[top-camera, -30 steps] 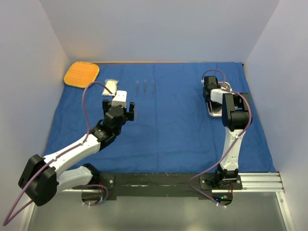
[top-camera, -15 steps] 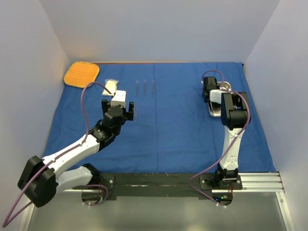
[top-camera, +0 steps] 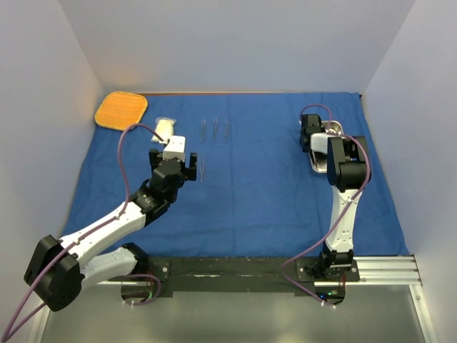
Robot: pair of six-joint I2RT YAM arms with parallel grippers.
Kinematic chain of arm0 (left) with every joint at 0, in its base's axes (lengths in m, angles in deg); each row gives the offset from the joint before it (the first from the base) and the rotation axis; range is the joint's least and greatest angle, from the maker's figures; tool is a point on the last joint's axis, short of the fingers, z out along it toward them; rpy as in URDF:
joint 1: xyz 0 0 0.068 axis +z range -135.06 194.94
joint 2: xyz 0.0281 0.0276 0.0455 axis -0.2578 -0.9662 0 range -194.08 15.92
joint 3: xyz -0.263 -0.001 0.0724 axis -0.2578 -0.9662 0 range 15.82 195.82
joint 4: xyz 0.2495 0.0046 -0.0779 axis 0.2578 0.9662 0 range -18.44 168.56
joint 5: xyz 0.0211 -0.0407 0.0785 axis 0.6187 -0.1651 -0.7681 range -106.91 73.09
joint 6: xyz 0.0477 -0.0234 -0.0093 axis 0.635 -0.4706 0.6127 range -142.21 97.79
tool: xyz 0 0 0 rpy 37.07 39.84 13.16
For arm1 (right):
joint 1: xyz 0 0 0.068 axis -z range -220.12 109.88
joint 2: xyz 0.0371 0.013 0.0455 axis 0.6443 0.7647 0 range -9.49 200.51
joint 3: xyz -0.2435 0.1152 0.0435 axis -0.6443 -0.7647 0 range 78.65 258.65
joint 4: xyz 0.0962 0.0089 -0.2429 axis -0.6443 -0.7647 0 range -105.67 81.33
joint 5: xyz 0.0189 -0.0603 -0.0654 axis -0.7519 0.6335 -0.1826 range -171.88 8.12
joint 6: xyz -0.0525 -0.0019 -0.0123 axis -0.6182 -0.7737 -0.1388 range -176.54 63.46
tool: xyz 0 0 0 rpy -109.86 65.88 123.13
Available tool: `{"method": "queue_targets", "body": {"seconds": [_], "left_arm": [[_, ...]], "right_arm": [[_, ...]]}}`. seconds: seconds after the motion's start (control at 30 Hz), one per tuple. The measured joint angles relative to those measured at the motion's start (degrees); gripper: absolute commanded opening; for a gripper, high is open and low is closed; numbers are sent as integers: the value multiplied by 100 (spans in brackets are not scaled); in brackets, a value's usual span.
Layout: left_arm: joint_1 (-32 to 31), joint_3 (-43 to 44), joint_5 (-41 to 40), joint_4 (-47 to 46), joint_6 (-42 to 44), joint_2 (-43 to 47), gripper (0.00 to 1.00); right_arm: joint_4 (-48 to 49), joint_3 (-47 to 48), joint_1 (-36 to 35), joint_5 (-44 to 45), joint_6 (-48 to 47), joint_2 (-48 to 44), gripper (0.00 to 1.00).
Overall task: Open and lay out the surgical kit
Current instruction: Pick up the medical item from the container.
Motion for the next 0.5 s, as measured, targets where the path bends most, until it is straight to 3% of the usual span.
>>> {"method": "queue_targets", "body": {"seconds": [0.23, 0.5], "left_arm": [[0, -22, 28, -66, 44, 2, 97], [2, -22, 308, -402, 328, -39, 97]], "right_arm": [[-348, -2, -129, -33, 234, -280, 0], [-1137, -2, -273, -275, 925, -1517, 0]]}}
